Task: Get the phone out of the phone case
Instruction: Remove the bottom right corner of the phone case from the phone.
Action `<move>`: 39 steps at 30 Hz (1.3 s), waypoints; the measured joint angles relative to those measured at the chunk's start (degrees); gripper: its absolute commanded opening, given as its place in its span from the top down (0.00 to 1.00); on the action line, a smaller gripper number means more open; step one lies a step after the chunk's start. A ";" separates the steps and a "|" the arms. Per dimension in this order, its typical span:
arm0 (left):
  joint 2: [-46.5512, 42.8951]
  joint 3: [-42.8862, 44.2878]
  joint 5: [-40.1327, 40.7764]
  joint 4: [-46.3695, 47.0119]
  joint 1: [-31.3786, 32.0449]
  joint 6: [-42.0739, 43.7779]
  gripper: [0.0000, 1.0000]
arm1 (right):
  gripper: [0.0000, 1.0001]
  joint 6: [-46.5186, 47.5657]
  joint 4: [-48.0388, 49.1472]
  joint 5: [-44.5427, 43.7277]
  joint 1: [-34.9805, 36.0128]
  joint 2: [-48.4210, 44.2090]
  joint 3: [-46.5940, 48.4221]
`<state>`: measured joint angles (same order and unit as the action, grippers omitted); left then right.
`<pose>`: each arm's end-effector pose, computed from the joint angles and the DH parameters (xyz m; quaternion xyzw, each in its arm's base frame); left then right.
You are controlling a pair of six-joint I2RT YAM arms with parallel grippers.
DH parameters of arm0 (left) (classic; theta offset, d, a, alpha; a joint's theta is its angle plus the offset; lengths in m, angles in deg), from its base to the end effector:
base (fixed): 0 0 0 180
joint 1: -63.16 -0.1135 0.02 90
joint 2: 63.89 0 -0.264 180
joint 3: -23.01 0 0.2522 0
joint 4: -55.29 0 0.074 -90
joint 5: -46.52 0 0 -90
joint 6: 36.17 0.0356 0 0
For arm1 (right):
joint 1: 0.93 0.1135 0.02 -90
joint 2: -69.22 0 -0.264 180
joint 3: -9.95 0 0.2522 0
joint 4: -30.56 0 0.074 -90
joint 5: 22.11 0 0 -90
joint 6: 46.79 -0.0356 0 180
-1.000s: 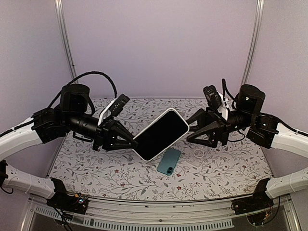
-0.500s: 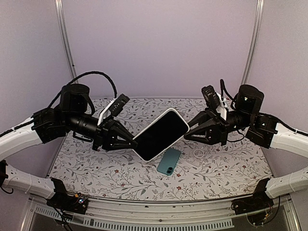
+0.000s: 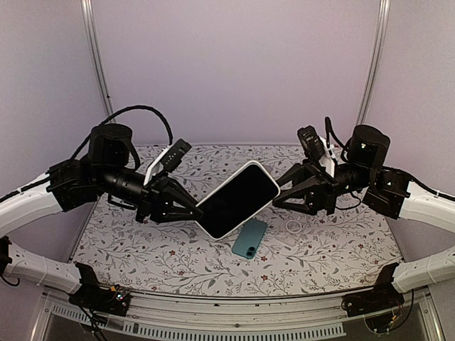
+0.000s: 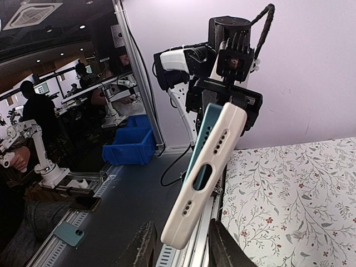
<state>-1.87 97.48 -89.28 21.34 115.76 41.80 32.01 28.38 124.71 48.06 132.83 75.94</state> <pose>0.1221 -0.2017 0.3648 0.4694 0.6383 -0.5490 0.2662 0.1403 0.2068 0.3608 -0.5199 0.4783 0.6030 0.3706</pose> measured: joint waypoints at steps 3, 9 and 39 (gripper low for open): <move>0.00 0.00 -0.02 0.00 0.00 0.00 1.00 | 0.70 -0.17 0.02 -0.35 0.00 0.00 0.00; 0.00 0.00 -0.02 0.00 -0.02 0.00 1.00 | 0.73 -0.85 0.02 -1.05 0.00 0.00 0.02; 1.09 0.00 -6.75 2.10 -0.17 -2.58 1.00 | 0.96 3.74 -4.42 8.31 -0.57 2.73 4.68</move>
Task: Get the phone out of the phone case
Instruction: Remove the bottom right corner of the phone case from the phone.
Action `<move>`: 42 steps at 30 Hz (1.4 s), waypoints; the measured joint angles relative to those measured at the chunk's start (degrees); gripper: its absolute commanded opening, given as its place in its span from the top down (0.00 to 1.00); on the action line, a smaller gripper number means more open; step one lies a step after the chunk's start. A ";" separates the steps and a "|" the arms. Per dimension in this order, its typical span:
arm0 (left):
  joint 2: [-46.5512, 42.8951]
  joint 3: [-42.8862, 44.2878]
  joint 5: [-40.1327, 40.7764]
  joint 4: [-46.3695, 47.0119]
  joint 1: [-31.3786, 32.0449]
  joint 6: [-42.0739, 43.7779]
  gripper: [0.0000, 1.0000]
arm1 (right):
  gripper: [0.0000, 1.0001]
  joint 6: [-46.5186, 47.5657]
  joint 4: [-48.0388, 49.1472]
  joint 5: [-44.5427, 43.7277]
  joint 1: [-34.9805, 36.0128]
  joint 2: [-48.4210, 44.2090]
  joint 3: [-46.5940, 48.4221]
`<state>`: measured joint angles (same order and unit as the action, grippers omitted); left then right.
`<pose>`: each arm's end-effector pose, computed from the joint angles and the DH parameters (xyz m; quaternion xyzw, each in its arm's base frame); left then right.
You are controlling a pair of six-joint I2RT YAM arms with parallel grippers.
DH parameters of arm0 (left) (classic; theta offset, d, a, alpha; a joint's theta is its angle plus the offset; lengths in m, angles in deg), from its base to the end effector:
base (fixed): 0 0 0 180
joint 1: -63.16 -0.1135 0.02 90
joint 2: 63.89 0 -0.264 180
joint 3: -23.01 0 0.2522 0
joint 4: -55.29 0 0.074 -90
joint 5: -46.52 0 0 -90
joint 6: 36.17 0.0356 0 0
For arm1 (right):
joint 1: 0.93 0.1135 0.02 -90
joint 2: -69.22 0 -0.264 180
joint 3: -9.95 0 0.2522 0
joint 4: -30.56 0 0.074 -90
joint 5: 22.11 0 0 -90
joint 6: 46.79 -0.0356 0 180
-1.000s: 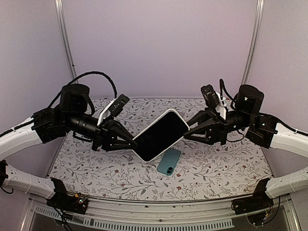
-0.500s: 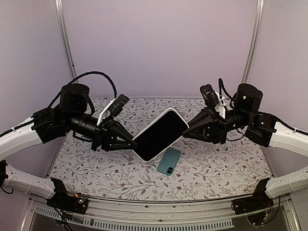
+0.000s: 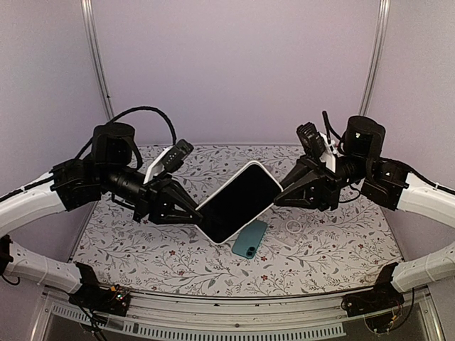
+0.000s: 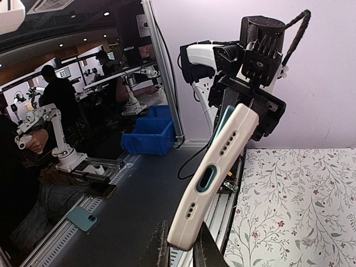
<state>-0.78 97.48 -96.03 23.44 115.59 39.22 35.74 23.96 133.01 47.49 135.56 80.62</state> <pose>0.1224 -0.2054 0.3652 0.4775 0.6152 -0.5855 0.2253 0.1447 0.2118 0.3708 -0.5619 0.4388 0.6165 0.3341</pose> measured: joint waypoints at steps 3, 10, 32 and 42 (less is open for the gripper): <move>0.42 0.00 -1.05 0.83 0.00 -0.59 1.00 | 0.96 0.90 -0.85 0.76 -0.11 0.02 0.55; 1.29 -0.24 -3.91 3.26 0.00 -2.67 1.00 | 0.96 2.01 -1.73 3.02 -0.13 0.02 0.92; 5.60 -0.26 -12.22 12.26 0.00 -8.04 1.00 | 0.97 3.85 -2.71 9.90 -0.50 0.61 3.67; 6.56 -0.28 -14.73 15.98 0.02 -9.03 1.00 | 1.00 3.82 -0.92 12.26 -0.46 1.40 3.91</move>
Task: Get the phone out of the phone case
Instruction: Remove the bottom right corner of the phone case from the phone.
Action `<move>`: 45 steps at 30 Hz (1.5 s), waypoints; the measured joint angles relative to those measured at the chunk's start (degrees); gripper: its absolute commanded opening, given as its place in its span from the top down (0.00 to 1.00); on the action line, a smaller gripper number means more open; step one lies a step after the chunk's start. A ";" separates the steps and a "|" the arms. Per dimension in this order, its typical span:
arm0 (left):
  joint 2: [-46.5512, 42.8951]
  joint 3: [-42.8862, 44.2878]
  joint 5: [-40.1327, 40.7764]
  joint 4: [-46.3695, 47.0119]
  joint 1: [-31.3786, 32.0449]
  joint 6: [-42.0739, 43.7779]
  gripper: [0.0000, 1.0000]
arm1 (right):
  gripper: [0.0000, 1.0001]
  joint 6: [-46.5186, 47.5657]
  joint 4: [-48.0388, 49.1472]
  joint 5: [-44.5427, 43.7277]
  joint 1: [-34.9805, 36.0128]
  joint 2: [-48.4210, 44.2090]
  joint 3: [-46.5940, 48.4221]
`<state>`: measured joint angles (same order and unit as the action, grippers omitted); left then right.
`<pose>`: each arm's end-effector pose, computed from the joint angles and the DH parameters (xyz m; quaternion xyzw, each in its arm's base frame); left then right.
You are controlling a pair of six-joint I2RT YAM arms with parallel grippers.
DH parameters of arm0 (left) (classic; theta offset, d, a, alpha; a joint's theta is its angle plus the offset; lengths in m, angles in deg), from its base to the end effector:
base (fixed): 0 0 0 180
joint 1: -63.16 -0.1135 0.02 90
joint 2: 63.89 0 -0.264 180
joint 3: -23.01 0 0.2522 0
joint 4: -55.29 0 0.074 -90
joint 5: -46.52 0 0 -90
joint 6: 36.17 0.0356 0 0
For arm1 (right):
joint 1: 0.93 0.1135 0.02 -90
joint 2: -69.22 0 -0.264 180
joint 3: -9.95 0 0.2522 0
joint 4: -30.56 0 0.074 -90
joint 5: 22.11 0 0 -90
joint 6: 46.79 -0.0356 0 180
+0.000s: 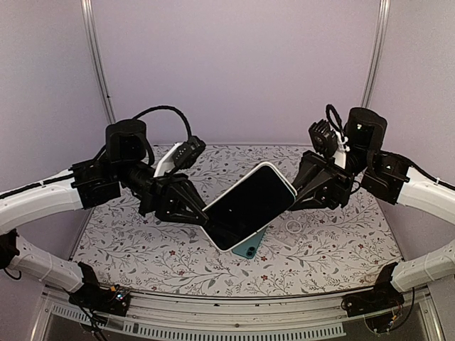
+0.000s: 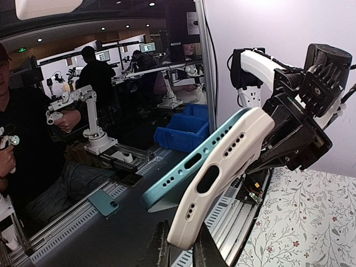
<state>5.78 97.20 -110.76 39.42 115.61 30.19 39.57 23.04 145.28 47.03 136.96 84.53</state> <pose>0.1359 -0.2307 0.3637 0.5002 0.5364 -0.6626 0.1514 0.1431 0.2105 0.3869 -0.6164 0.3484 0.6391 0.3004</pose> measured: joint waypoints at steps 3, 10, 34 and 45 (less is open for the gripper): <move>0.13 0.00 -0.28 0.20 0.00 -0.04 1.00 | 1.00 -0.04 0.28 0.15 0.00 0.09 0.00; 0.11 0.00 -0.15 -0.02 0.02 0.31 1.00 | 0.94 -0.74 0.39 -2.29 0.00 -0.22 0.00; -1.99 1.46 13.90 -13.05 0.55 12.24 1.00 | 0.99 -13.29 -0.13 -18.78 0.24 -2.51 -1.09; -4.63 0.28 19.21 -14.97 0.85 13.05 1.00 | 1.00 -20.26 1.70 -21.99 -0.13 -0.70 -1.53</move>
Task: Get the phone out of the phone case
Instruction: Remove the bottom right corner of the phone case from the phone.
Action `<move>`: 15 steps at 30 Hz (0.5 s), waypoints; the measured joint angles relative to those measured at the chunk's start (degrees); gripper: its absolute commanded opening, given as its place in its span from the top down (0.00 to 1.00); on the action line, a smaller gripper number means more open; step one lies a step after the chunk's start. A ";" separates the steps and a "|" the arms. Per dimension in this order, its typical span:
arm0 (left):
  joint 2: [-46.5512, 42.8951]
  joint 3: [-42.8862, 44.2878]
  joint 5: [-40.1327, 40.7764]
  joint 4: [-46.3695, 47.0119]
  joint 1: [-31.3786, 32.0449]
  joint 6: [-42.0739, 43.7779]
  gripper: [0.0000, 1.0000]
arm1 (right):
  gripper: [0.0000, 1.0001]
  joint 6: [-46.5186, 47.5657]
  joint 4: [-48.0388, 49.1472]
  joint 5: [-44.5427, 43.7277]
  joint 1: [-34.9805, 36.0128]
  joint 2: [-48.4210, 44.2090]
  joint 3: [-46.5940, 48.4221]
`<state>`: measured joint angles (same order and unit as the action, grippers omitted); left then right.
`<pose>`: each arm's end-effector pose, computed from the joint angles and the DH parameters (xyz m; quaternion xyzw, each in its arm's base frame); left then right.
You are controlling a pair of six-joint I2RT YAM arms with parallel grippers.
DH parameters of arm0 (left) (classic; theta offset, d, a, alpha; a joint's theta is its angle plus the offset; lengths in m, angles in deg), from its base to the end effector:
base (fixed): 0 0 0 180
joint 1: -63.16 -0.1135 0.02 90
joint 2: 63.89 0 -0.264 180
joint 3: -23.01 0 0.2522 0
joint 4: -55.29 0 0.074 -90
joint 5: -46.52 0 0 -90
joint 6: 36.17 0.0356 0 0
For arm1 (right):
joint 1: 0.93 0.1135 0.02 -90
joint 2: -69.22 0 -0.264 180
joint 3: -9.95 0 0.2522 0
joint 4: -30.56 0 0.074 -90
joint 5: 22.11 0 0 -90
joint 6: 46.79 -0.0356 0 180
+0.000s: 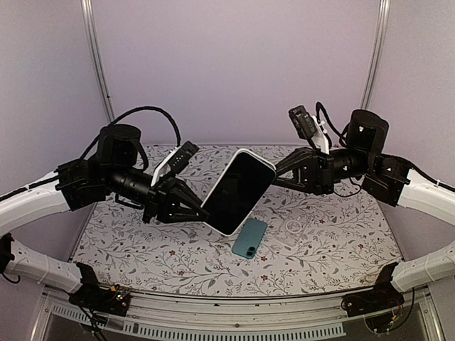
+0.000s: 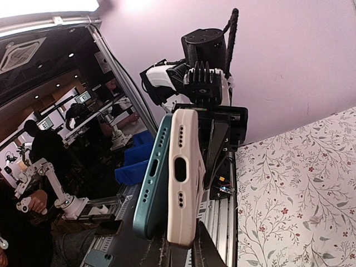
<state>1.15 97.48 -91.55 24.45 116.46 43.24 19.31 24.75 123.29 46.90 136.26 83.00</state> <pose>0.1272 -0.2150 0.3585 0.4885 0.6191 -0.5578 0.2586 0.1542 0.2139 0.3833 -0.4517 0.5431 0.6333 0.3160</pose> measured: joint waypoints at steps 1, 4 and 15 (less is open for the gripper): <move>-0.15 -0.04 0.72 -0.33 0.13 0.13 1.00 | 1.00 -0.59 0.00 -0.26 -0.02 0.11 0.00; -0.68 -0.04 2.93 -1.31 0.81 1.01 1.00 | 1.00 -1.97 0.00 -0.55 -0.04 0.48 0.00; -2.73 -0.20 10.58 -4.39 2.23 3.30 1.00 | 1.00 -4.87 -0.66 -1.75 -0.31 2.05 0.44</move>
<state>-1.59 97.28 -80.97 20.05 118.69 46.54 14.43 24.09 121.54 46.59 138.32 83.44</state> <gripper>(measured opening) 0.123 0.093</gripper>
